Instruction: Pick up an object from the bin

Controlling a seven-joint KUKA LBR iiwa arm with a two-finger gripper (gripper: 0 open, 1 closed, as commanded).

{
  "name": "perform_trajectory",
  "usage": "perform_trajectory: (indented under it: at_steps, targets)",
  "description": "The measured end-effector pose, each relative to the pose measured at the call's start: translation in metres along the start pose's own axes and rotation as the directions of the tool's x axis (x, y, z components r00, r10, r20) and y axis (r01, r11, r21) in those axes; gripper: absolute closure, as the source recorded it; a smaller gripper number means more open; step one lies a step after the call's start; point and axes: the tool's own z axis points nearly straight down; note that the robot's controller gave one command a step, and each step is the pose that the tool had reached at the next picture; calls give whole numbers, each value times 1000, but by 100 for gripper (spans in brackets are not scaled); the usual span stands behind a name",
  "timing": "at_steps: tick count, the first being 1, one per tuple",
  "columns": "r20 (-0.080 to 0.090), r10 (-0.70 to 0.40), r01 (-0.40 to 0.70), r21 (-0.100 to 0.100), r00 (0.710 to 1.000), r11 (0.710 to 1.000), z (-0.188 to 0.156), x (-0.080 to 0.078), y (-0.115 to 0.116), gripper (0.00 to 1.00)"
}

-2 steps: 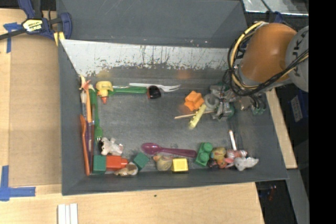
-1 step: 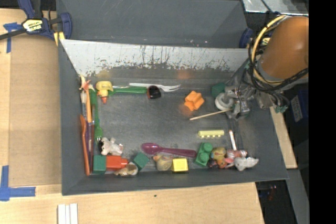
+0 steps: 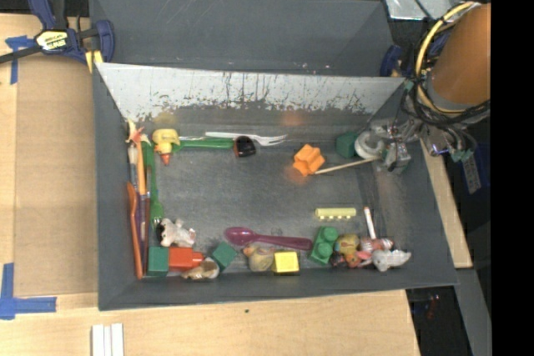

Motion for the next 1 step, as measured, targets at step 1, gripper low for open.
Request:
perform_trajectory:
  at_steps: [1]
  targets:
    - [-5,35,-35,-2,999,999,-70,18,32,100]
